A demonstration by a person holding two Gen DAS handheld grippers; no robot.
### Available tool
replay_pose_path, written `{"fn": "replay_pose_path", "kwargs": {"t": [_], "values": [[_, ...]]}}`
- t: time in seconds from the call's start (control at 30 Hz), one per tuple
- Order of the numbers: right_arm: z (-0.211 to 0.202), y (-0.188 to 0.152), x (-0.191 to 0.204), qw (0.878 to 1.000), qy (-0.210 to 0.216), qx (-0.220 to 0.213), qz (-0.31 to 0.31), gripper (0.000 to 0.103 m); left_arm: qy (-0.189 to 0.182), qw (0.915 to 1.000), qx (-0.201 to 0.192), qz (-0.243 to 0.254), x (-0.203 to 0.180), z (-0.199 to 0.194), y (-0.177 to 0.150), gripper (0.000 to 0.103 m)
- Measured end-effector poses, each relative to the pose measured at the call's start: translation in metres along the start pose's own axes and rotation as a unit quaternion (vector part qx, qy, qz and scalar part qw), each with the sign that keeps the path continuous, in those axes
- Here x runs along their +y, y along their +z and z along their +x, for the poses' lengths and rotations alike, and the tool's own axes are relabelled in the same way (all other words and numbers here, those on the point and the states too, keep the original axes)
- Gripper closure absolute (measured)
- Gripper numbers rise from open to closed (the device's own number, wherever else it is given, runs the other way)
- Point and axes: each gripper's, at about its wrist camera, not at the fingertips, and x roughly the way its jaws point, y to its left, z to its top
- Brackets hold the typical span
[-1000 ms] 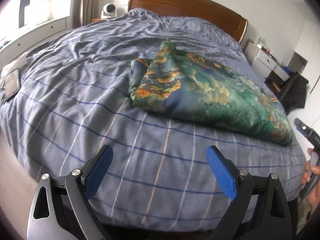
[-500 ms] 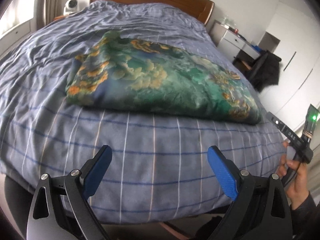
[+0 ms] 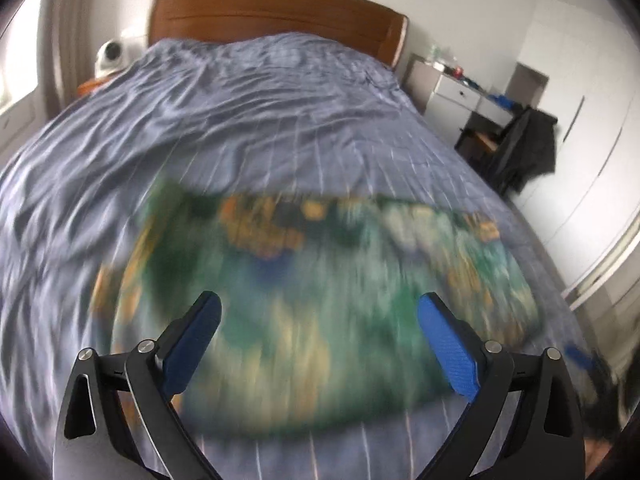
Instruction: Fold large clothes
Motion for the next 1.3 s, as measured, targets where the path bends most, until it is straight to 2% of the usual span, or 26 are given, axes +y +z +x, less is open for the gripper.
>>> {"fn": "replay_pose_path", "kwargs": {"t": [0.07,0.1,0.17,0.23,0.33,0.4,0.63,0.77,1.07,1.3], "values": [[0.000,-0.001,0.001,1.000,0.006,0.000,0.008,0.021,-0.002,0.9995,0.029,0.015,-0.008,0.040,0.029,0.004],[0.000,-0.002,0.001,1.000,0.011,0.003,0.015,0.021,0.013,0.9990,0.039,0.017,-0.012,0.064,0.043,0.004],[0.001,-0.006,0.000,0.999,0.022,0.010,0.028,0.021,0.026,0.9979,0.053,0.024,-0.018,0.096,0.052,0.004],[0.002,-0.009,-0.001,0.999,0.026,0.016,0.035,0.021,0.028,0.9964,0.071,0.039,-0.026,0.120,0.050,0.004],[0.000,-0.014,-0.003,0.999,0.025,0.023,0.038,0.021,0.026,0.9908,0.117,0.063,-0.038,0.146,0.027,0.005],[-0.001,-0.017,-0.007,0.998,0.026,0.027,0.042,0.021,0.031,0.9888,0.120,0.083,-0.044,0.144,0.013,0.005],[0.003,-0.024,-0.017,0.997,0.027,0.034,0.066,0.021,0.013,0.9853,0.097,0.140,-0.065,0.094,-0.036,0.005],[0.007,-0.021,-0.013,0.996,0.037,0.034,0.076,0.021,0.008,0.9855,0.089,0.144,-0.066,0.082,-0.057,0.003],[0.012,-0.021,0.007,0.997,0.048,0.044,0.050,0.021,0.019,0.9864,0.066,0.150,-0.078,0.059,-0.098,0.002],[0.015,-0.022,-0.001,0.994,0.046,0.051,0.082,0.021,-0.004,0.9851,0.062,0.160,-0.091,0.030,-0.120,0.002]]}}
